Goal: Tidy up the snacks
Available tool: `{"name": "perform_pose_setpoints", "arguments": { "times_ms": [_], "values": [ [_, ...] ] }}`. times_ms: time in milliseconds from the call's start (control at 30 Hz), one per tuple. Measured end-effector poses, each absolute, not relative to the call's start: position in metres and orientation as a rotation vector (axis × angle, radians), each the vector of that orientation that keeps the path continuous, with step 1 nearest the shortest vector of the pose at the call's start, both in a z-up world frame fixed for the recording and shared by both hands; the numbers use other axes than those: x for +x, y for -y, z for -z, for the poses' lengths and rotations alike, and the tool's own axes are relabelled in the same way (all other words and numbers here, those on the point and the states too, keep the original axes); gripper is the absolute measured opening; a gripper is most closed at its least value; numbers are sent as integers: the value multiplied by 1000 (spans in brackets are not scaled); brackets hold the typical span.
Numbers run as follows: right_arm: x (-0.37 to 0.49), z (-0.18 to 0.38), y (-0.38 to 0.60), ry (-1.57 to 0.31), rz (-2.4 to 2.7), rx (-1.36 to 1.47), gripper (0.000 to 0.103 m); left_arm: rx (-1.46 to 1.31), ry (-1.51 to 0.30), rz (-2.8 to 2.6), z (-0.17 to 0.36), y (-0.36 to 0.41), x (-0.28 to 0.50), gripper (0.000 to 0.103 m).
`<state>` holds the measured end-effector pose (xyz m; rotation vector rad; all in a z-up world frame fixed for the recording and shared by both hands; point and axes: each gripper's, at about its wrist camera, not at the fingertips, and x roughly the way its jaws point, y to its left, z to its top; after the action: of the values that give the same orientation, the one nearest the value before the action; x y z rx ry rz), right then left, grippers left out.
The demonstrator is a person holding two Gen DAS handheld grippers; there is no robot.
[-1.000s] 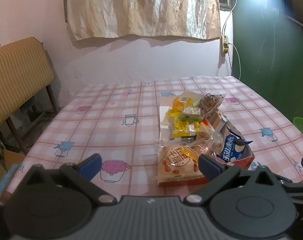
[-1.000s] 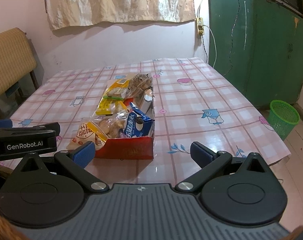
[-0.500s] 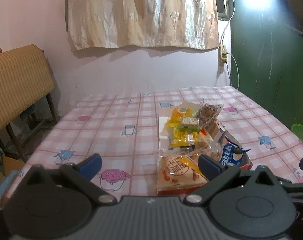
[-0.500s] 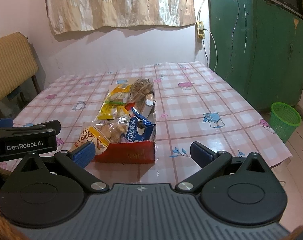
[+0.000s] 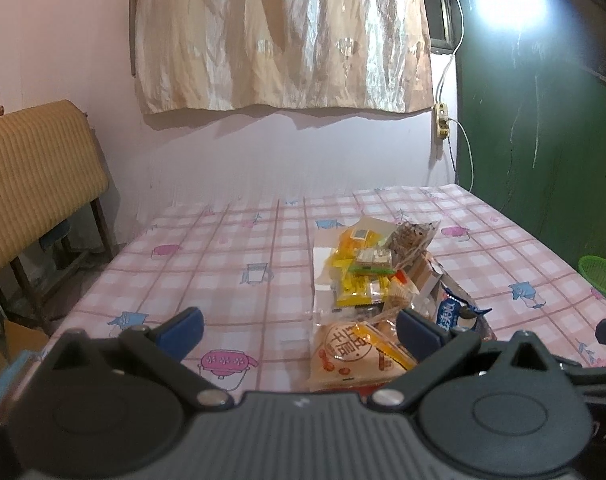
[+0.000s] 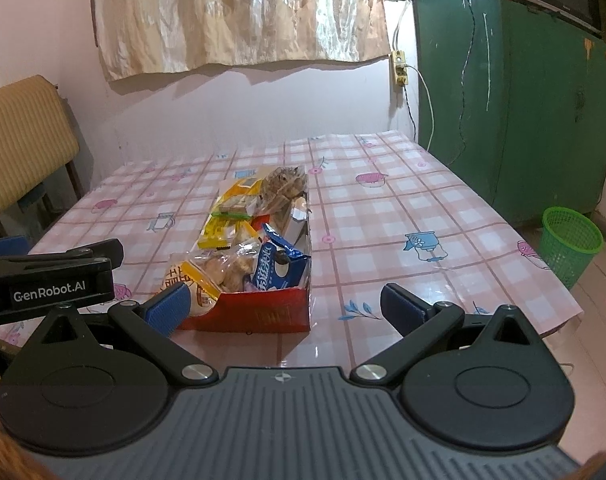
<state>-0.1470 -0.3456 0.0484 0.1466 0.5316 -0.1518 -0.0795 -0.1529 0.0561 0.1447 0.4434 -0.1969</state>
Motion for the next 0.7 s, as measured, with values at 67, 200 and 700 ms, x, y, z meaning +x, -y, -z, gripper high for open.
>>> {"name": "perform_pose_setpoints", "arguments": {
  "times_ms": [67,200,700],
  "values": [
    [-148,-49,345,-528,152,149,103,145,-438,197,-57,153,-80,102],
    [-150,-50,343,-522,155,151,103,146,-434,200,-57,153,-81,102],
    [-151,-50,342,-520,157,154,103,142,-440,207,-58,156,-83,102]
  ]
}}
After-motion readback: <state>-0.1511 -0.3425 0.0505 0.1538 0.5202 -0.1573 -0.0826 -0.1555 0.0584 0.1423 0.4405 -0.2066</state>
